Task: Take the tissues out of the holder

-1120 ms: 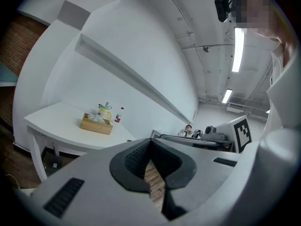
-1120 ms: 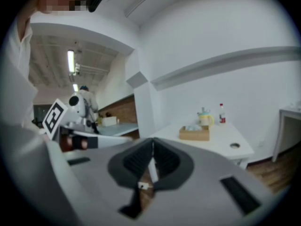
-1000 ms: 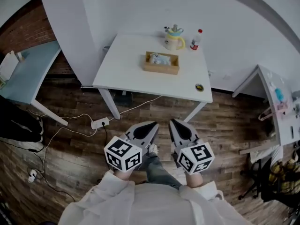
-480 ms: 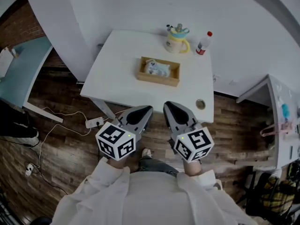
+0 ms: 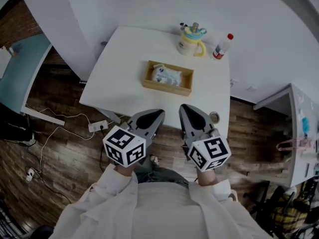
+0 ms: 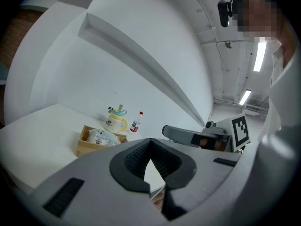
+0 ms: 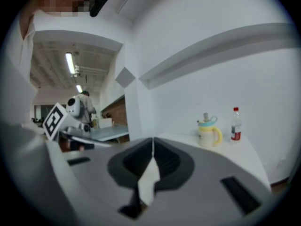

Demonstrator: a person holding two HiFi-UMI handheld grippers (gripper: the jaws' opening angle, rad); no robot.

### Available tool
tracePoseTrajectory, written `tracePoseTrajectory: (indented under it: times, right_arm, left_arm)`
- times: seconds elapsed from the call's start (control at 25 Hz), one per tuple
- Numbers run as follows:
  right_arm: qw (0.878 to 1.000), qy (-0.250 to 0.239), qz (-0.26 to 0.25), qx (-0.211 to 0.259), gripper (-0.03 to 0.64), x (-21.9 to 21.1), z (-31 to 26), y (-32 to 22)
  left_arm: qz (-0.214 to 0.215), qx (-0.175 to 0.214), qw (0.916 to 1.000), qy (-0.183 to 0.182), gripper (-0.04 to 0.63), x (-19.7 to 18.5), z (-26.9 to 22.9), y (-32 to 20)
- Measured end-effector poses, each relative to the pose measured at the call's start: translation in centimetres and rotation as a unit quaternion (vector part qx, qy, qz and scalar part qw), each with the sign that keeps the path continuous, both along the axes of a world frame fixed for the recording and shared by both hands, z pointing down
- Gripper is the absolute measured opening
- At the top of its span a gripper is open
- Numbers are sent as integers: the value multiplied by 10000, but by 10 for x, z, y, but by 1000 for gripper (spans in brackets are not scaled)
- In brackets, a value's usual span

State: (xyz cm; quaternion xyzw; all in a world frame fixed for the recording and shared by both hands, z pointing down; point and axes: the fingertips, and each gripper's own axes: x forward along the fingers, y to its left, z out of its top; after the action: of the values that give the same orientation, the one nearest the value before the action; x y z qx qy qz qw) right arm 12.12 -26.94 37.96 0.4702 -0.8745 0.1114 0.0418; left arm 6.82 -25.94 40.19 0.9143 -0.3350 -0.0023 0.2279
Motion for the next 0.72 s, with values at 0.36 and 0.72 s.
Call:
tracePoseTrajectory:
  times: [0.36, 0.72]
  right_arm:
    - [9994, 341, -36, -37, 11, -4, 3, -49]
    - [9973, 686, 46, -277, 26, -20, 30, -98]
  left_arm:
    - [53, -324, 9994, 143, 18, -2, 17, -42]
    - [196, -496, 9983, 225, 18, -12, 32, -79]
